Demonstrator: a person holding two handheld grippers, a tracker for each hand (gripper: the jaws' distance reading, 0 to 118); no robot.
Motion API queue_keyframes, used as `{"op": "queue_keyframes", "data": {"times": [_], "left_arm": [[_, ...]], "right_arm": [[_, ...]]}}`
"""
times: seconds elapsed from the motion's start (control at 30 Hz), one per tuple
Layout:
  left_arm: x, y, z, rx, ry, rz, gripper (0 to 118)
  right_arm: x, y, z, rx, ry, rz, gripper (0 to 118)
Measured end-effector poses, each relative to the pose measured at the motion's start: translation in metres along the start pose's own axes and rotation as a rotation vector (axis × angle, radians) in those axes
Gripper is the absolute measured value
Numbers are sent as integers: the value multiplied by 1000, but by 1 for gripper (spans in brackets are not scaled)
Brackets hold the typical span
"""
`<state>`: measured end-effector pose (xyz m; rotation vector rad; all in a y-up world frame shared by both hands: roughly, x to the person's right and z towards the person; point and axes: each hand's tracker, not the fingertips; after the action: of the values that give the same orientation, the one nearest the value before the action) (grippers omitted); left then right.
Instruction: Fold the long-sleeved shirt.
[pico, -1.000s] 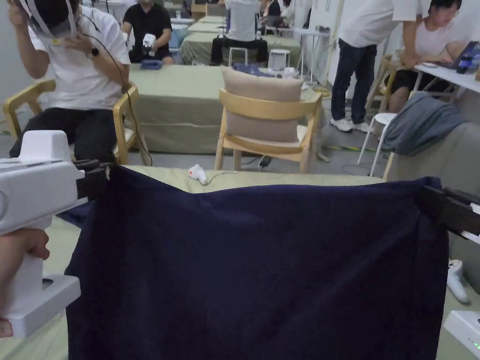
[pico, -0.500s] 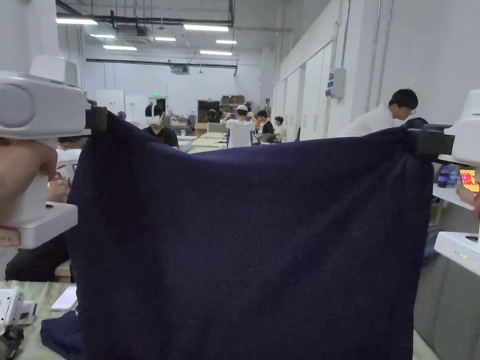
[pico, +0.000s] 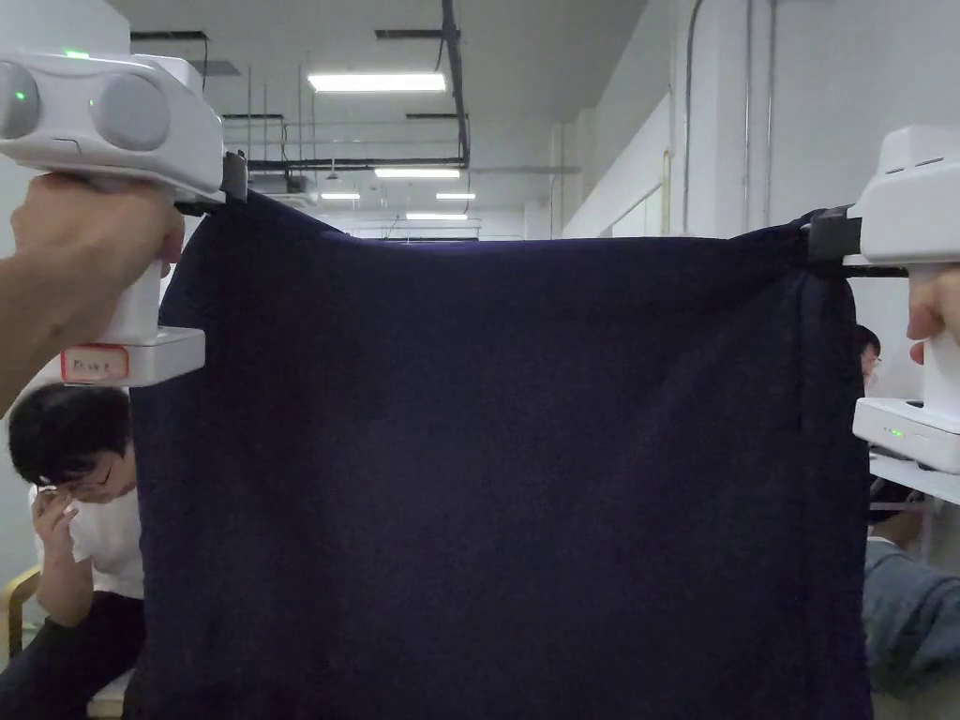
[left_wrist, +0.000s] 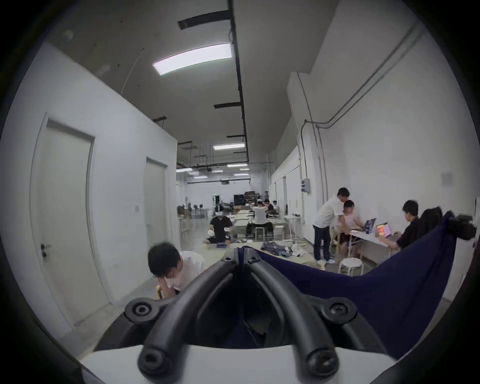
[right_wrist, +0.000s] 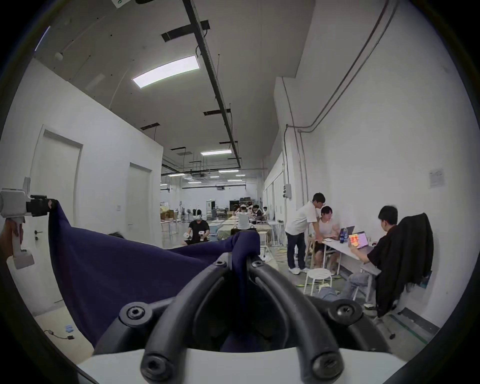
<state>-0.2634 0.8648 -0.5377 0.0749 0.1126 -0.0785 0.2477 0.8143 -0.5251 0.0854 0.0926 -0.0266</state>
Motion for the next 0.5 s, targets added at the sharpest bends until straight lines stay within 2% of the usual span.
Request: {"op": "queue_keyframes", "data": {"times": [0.1, 0.17, 0.37, 0.47, 0.5], "left_arm": [[-3, 11, -20, 6, -3, 104, 4], [-4, 16, -31, 14, 21, 114, 4], [-15, 32, -44, 47, 34, 135, 4], [-13, 13, -43, 34, 46, 41, 4], [-14, 0, -43, 14, 28, 53, 4]], "right_arm": [[-2, 11, -24, 11, -25, -1, 7], [-4, 20, -37, 34, -22, -22, 7], [-10, 40, -55, 96, -15, -17, 7], [-10, 27, -55, 92, 3, -16, 7], [-8, 13, -55, 77, 1, -7, 7]]}}
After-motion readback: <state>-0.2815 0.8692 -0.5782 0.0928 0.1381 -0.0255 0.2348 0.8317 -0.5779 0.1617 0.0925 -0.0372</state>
